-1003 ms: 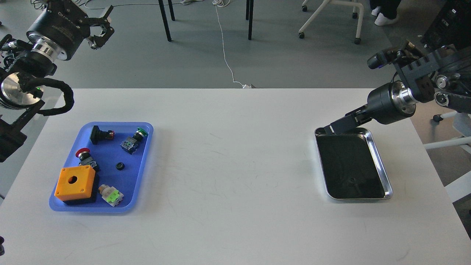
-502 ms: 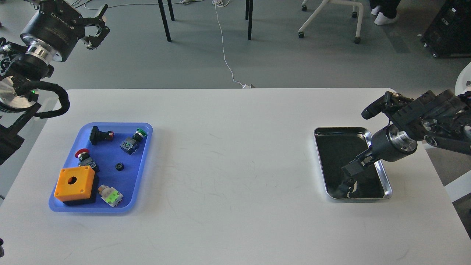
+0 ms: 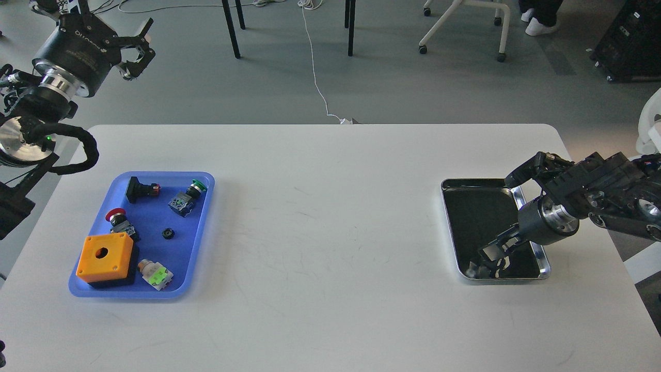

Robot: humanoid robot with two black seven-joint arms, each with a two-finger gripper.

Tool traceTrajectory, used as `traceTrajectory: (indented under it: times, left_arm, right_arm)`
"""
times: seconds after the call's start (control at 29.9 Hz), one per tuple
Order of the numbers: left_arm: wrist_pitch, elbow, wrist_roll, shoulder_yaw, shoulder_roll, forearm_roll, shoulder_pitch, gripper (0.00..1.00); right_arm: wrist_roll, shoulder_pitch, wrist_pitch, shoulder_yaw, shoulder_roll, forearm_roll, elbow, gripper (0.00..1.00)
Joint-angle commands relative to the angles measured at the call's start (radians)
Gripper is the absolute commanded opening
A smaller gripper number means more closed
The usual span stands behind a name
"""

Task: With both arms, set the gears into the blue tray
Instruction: 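Grasp another small black part and lift it with the right gripper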

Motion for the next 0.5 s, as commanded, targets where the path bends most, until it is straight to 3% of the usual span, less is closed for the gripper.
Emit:
traceTrajectory:
  times: [0.0,0.23,0.47]
  left_arm:
    - [-0.001,0.000,-0.001,0.000,0.001,0.000,0.000,0.98]
    - [-0.001,0.000,-0.001,0.000,0.003,0.002,0.004,0.98]
    - [-0.001,0.000,-0.003,0.000,0.006,0.002,0.005,0.98]
  right_arm:
    - [0.000,-0.016,-0.029,0.001,0.002,0.001,0.001,0.52]
    - [0.000,-0.018,-0.033,-0.006,0.007,-0.005,-0.001,0.48]
    - [0.000,-0.018,-0.034,-0.007,0.004,-0.008,0.002,0.34]
